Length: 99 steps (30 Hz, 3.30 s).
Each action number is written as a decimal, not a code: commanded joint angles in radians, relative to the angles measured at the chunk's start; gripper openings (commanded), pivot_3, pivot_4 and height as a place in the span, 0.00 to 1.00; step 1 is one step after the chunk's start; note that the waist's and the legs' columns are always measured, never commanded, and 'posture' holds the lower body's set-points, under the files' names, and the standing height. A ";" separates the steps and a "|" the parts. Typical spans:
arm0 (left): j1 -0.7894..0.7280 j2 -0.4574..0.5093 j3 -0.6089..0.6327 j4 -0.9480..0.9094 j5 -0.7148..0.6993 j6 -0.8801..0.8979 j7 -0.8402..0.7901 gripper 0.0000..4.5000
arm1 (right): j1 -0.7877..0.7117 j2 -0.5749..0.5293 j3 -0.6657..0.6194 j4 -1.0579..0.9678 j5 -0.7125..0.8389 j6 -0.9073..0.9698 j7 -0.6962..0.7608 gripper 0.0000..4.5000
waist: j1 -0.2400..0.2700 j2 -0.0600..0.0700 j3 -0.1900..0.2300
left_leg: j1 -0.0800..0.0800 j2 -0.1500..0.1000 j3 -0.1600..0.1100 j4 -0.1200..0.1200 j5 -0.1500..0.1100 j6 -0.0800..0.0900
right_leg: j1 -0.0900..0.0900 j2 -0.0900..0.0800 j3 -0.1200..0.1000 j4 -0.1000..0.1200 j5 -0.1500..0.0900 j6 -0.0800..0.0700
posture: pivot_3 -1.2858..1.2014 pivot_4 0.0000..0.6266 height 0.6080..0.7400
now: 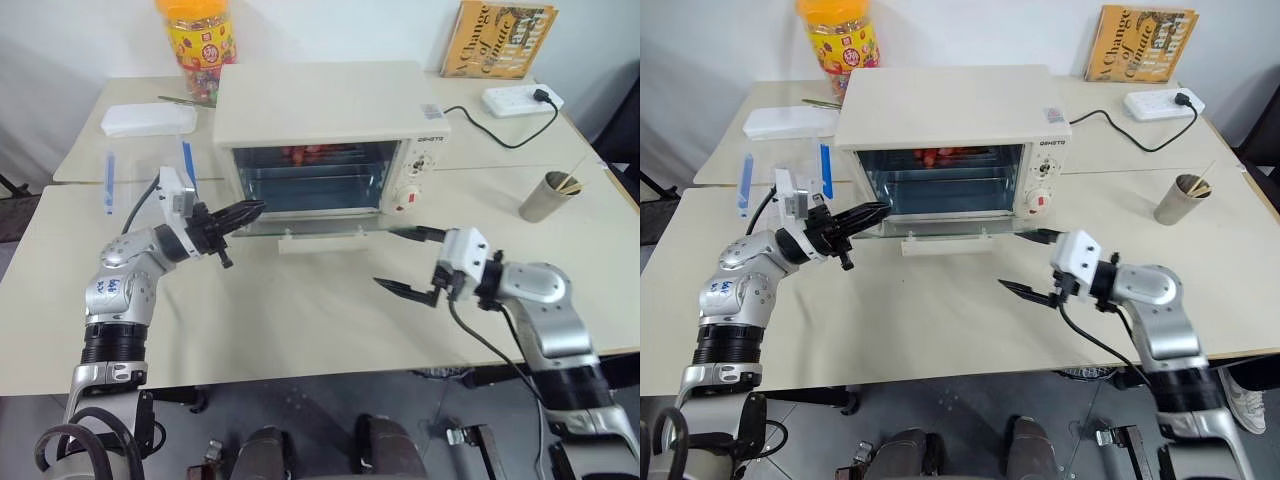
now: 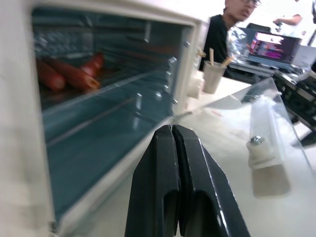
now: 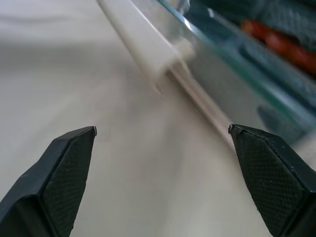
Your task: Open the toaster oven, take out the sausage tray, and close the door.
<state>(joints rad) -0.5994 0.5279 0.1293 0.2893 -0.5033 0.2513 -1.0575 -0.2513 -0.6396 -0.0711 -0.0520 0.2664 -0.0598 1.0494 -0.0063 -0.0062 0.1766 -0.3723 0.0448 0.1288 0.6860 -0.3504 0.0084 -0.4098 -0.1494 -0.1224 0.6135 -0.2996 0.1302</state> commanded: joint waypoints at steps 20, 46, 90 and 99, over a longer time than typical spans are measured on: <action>0.259 -0.030 0.053 -0.129 0.011 -0.102 0.044 0.09 | -0.438 0.150 0.323 0.050 -0.438 0.162 -0.448 1.00 | -0.019 -0.002 0.001 | -0.002 0.002 0.003 0.006 -0.001 0.001 | -0.004 -0.001 0.002 0.007 0.001 -0.003 | 0.52 0.24 1.00; 0.416 -0.006 0.191 -0.449 -0.141 0.034 0.189 0.85 | -0.952 0.479 0.532 0.965 -0.886 -0.099 -1.081 0.35 | -0.064 -0.001 0.001 | -0.002 0.002 -0.008 0.003 -0.001 0.000 | -0.004 -0.001 0.000 0.008 0.000 -0.004 | 0.52 0.24 1.00; -0.223 0.095 0.108 0.273 -0.035 -0.009 -0.111 0.85 | -0.490 0.262 0.462 0.011 -0.901 0.001 -0.602 0.03 | -0.073 -0.003 0.001 | -0.004 0.002 -0.008 -0.002 0.001 -0.003 | -0.004 0.000 -0.010 0.008 0.000 -0.004 | 0.52 0.24 1.00; -0.250 0.109 0.098 0.326 -0.018 -0.004 -0.182 0.85 | -0.310 0.191 0.435 -0.216 -0.917 0.040 -0.536 0.03 | -0.052 -0.003 0.001 | -0.004 0.002 -0.006 0.000 0.001 -0.003 | -0.004 0.000 -0.009 0.008 0.000 -0.004 | 0.52 0.24 1.00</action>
<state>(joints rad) -0.8330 0.6106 0.2152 0.6324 -0.5183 0.2441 -1.2194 -0.5666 -0.4316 0.4050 -0.1844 -0.6510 -0.0163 0.5085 -0.0579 -0.0095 0.1775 -0.3759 0.0467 0.1223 0.6860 -0.3494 0.0058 -0.4138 -0.1491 -0.1318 0.6215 -0.2992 0.1264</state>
